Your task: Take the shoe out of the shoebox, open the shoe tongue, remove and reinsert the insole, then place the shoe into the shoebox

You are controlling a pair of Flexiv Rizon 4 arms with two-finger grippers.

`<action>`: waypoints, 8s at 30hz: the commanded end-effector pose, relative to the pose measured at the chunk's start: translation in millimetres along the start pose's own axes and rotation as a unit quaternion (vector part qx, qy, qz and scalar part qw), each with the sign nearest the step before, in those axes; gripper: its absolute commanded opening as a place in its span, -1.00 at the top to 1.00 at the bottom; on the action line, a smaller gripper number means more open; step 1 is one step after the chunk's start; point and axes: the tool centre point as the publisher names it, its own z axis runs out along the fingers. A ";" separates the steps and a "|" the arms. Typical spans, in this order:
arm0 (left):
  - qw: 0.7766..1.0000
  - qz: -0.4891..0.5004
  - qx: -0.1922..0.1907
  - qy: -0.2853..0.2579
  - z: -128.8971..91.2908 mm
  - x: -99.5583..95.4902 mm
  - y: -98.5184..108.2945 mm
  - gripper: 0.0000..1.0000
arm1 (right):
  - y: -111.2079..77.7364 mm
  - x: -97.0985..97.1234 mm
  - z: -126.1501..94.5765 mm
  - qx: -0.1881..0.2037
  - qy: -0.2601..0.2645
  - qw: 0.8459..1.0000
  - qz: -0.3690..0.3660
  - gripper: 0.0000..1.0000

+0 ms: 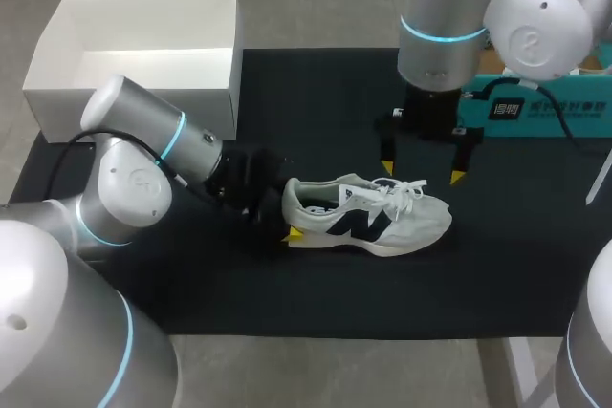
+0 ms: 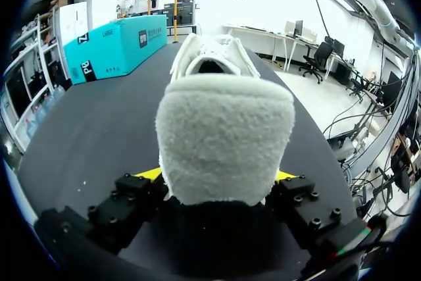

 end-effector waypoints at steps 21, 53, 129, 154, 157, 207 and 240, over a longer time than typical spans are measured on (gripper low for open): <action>1.000 0.000 0.000 0.000 -0.5 -0.4 0.5 1.00 | -22.0 85.2 33.5 -0.016 -0.013 1.000 -0.021 -1.00; 1.000 0.000 0.000 0.000 -0.5 -0.4 0.5 1.00 | 6.9 104.4 78.4 -0.042 -0.139 0.989 -0.008 -1.00; 1.000 0.000 0.000 0.000 -0.5 -0.4 0.5 1.00 | 15.7 -7.1 42.8 -0.016 -0.140 0.988 0.064 1.00; 1.000 0.000 0.000 0.000 -0.5 -0.4 0.5 1.00 | 15.7 -7.1 42.8 -0.016 -0.140 0.988 0.064 1.00; 1.000 0.000 0.000 0.000 -0.5 -0.4 0.5 1.00 | 15.7 -7.1 42.8 -0.016 -0.140 0.988 0.064 1.00; 1.000 0.000 0.000 0.000 -0.5 -0.4 0.5 1.00 | 39.7 -32.0 94.6 0.059 -0.025 0.997 0.036 -0.65; 1.000 0.000 0.000 0.000 -0.5 -0.4 0.5 1.00 | 36.0 -34.2 18.9 -0.035 -0.031 0.998 0.037 -1.00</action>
